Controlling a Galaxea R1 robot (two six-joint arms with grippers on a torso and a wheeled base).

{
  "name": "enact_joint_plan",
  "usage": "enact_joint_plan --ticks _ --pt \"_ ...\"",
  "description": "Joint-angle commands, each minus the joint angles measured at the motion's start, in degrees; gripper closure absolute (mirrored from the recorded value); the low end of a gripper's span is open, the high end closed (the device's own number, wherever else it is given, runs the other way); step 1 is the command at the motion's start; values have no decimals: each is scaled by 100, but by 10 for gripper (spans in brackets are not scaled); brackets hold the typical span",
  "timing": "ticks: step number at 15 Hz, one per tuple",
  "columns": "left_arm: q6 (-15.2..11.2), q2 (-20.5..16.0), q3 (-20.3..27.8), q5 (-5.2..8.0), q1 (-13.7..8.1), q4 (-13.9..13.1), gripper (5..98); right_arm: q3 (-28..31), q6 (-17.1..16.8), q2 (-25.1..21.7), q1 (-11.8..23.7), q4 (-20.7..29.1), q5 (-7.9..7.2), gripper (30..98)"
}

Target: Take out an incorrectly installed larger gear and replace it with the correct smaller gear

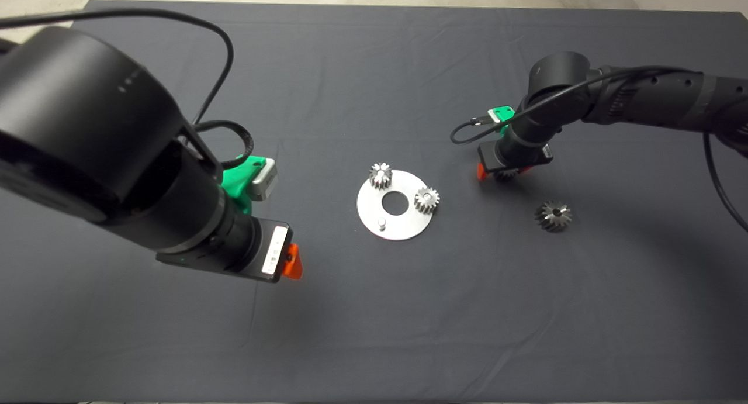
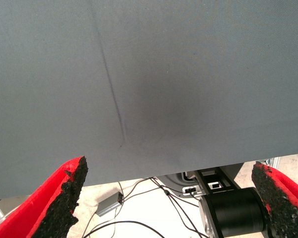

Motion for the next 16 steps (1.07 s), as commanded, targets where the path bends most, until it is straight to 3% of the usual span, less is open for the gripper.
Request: enact_joint_plan --ticks 1,3,5,9,16 --pt "3 36 26 546 -95 37 195 5 -19 -202 102 -330 -504 578" --pt "3 116 8 546 -95 37 195 -12 -19 -204 102 -339 -495 578" --pt "-6 133 16 546 -99 28 195 -404 -28 -168 97 -300 -491 578" --pt "-6 188 -65 546 -95 31 195 -601 -10 56 211 651 -486 578" --pt "-6 256 -72 546 -95 29 195 -733 -19 236 278 1129 -468 578"
